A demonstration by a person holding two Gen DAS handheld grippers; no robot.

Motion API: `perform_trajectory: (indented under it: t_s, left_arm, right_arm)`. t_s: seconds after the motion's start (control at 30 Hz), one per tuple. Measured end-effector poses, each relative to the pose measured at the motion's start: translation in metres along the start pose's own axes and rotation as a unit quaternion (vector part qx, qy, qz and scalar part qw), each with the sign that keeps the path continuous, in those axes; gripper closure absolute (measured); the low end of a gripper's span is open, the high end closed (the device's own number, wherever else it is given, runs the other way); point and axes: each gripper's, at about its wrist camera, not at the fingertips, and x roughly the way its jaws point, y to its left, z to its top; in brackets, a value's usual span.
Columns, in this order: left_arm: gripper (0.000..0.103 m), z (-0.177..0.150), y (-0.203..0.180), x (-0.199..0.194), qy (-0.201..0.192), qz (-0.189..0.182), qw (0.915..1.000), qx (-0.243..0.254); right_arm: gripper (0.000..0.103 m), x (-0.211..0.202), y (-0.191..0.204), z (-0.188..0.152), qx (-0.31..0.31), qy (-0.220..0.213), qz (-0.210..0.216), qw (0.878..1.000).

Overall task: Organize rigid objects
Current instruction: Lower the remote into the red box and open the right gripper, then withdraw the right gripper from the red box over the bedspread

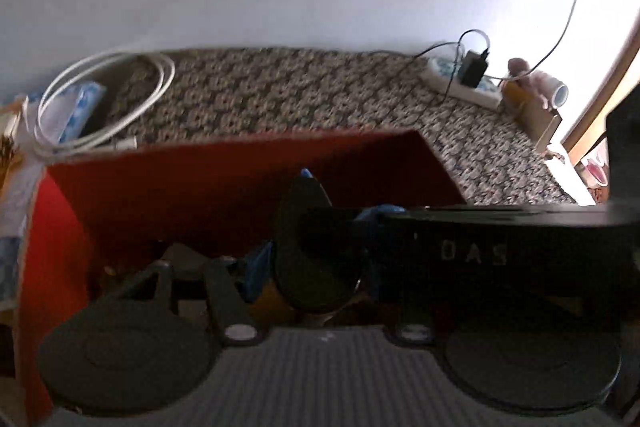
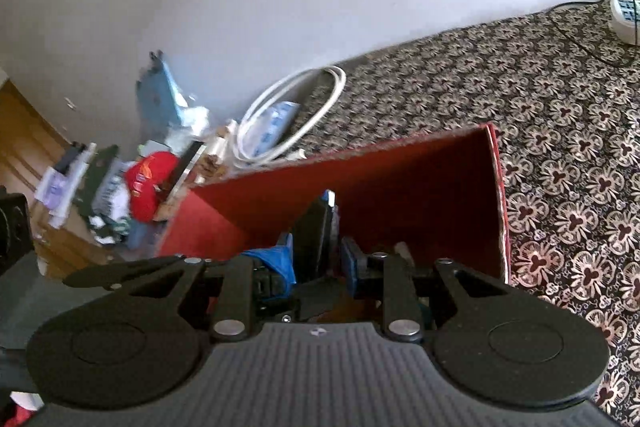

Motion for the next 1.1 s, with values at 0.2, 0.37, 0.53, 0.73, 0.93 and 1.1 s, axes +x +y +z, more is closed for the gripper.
perform_trajectory:
  t_s: [0.2, 0.37, 0.53, 0.73, 0.93, 1.1]
  left_arm:
    - [0.065, -0.006, 0.005, 0.008, 0.014, 0.009, 0.9999, -0.003]
    - [0.064, -0.007, -0.001, 0.002, 0.007, 0.053, 0.9984, 0.019]
    - [0.041, -0.01, -0.012, -0.009, 0.0, 0.096, 0.9945, 0.042]
    - [0.032, -0.014, -0.02, -0.027, -0.016, 0.117, 0.9915, 0.054]
    - [0.03, -0.018, -0.029, -0.042, -0.022, 0.136, 0.9888, 0.058]
    - [0.028, -0.023, -0.037, -0.053, -0.023, 0.143, 0.9879, 0.055]
  right_arm:
    - [0.093, 0.0, -0.001, -0.008, 0.003, -0.003, -0.033, 0.999]
    - [0.091, -0.013, 0.007, -0.014, 0.003, -0.024, -0.058, 0.998]
    - [0.091, -0.034, 0.016, -0.022, 0.002, -0.047, -0.089, 0.995]
    - [0.091, -0.051, 0.022, -0.03, 0.008, -0.066, -0.11, 0.992]
    - [0.091, -0.07, 0.026, -0.039, 0.02, -0.078, -0.128, 0.988]
    - [0.091, -0.083, 0.029, -0.045, 0.027, -0.084, -0.131, 0.987]
